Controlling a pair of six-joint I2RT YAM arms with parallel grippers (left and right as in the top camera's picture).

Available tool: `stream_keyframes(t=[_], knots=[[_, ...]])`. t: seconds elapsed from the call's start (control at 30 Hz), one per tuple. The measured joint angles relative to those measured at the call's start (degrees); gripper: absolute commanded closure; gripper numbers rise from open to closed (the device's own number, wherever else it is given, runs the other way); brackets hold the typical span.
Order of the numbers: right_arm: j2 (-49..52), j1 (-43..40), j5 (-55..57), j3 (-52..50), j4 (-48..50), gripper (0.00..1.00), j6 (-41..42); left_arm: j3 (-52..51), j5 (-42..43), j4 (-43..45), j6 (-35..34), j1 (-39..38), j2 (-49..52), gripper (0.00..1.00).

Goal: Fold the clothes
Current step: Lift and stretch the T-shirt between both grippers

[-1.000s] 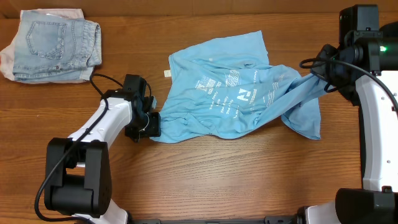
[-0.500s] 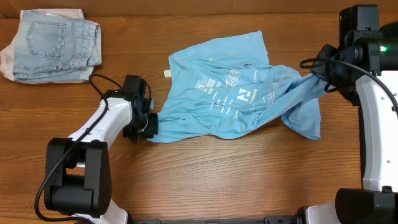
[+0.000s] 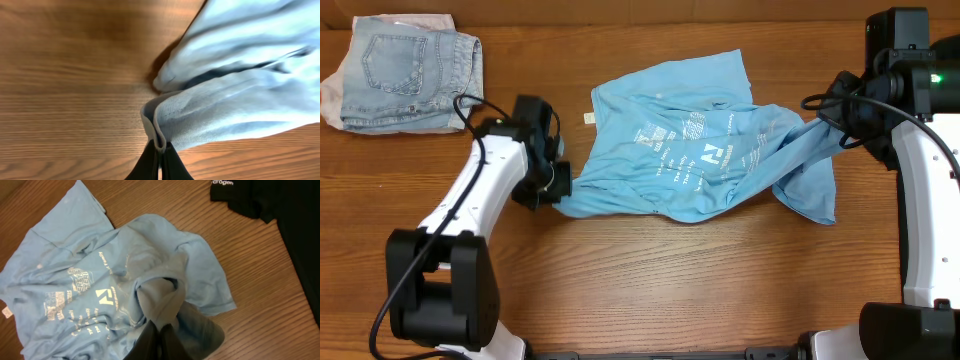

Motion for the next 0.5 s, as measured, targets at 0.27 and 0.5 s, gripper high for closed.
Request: stream_keyframes(t=[0.27, 0.5], knots=[[0.0, 0.0, -1.14, 3.93, -2.4, 0.96, -0.07, 14.88, -0.33, -5.86, 0.0, 0.0, -10.95, 0.96], [-0.17, 0.0, -1.33, 12.0, -6.01, 0.96, -0.02, 27.43, -4.81, -9.55, -1.46, -0.02, -23.19, 0.96]])
